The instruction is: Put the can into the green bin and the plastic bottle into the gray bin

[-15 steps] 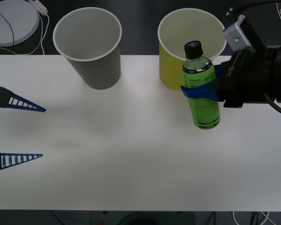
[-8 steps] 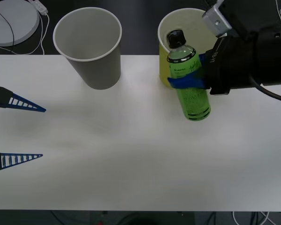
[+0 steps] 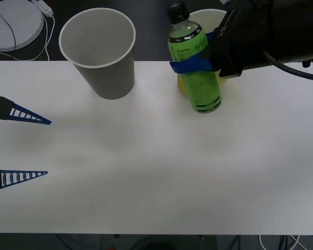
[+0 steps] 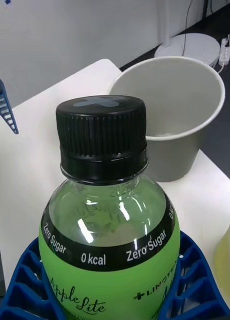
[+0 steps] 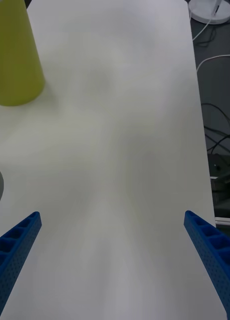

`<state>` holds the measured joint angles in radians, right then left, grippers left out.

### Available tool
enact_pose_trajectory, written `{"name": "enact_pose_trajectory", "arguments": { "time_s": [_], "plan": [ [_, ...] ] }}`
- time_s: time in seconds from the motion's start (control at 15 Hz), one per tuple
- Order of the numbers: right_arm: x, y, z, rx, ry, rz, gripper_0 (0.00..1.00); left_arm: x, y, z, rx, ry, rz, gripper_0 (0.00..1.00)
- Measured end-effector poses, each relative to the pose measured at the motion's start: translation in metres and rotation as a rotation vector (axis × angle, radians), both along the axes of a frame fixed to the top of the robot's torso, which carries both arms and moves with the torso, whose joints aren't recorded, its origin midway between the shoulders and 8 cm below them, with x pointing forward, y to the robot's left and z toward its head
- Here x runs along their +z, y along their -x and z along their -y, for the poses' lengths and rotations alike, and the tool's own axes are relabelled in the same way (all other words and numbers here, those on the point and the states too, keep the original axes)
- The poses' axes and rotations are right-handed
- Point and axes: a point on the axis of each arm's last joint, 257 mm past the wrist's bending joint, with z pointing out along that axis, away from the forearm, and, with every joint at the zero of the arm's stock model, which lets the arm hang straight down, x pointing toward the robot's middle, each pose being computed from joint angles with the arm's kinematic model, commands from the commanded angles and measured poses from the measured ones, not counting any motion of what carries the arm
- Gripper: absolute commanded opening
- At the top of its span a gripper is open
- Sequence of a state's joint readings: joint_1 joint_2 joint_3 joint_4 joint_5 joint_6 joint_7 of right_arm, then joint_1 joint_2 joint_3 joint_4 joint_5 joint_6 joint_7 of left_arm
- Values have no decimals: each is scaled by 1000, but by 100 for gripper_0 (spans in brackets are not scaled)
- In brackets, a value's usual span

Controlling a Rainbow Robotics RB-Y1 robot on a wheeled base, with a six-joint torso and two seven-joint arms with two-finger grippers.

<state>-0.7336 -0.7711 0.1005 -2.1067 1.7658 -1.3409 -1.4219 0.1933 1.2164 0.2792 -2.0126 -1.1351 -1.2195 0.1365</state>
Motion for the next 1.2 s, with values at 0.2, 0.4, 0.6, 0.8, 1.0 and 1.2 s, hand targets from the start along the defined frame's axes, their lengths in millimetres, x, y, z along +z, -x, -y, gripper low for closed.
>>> {"name": "enact_pose_trajectory", "arguments": {
  "time_s": [0.2, 0.4, 0.6, 0.8, 1.0, 1.2],
  "plan": [
    [12, -6, -13, 1, -15, 1, 0, 0, 0, 0, 0, 0, 0, 100],
    [22, -16, -25, -3, -6, 6, 0, 0, 0, 0, 0, 0, 0, 100],
    [36, -27, -32, -35, 41, 15, 0, 0, 0, 0, 0, 0, 0, 100],
    [48, -40, -50, -73, 53, 21, 0, 0, 0, 0, 0, 0, 0, 100],
    [55, -57, -62, -116, 114, 28, 0, 0, 0, 0, 0, 0, 0, 100],
    [60, -72, -78, -146, 150, 12, 0, 0, 0, 0, 0, 0, 0, 100]
  ]
}}
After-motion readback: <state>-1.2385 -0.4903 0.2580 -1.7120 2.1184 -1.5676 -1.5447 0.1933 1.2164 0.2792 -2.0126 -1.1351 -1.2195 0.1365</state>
